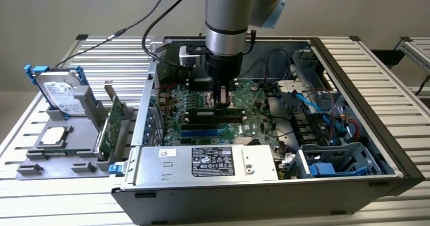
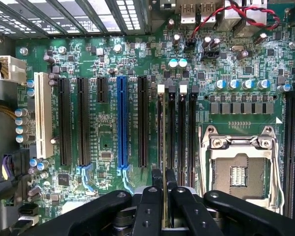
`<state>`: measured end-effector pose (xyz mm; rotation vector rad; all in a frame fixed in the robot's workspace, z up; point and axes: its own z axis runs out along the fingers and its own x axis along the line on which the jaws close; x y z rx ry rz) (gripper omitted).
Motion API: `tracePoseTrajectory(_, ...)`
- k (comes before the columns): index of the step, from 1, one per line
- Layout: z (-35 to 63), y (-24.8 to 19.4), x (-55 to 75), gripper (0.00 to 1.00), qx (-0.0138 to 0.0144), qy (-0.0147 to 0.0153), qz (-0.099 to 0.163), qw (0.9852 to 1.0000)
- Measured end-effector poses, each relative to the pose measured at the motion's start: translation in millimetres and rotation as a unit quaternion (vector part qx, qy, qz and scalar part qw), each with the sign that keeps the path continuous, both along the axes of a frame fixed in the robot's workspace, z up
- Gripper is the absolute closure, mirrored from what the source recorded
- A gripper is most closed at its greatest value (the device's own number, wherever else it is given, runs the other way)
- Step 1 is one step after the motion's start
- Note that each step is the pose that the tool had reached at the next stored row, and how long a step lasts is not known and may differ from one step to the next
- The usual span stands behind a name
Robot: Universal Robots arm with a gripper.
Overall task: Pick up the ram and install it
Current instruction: 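Insert the ram into the slot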
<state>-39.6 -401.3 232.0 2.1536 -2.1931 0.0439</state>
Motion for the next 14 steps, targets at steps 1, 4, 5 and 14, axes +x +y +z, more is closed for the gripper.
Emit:
tracePoseTrajectory(1, 0.1, 0.0, 0.0, 0.86, -0.0009, 0.0000, 0.000, 1.0000)
tracePoseTrajectory(4, 0.1, 0.0, 0.0, 0.86, -0.0030, -0.0015, 0.001, 1.0000)
tracePoseTrajectory(5, 0.1, 0.0, 0.0, 0.86, -0.0035, -0.0021, 0.001, 1.0000)
tracePoseTrajectory(14, -2.0, 2.1, -1.2, 0.86, -0.0048, -0.0113, 0.001, 0.9999)
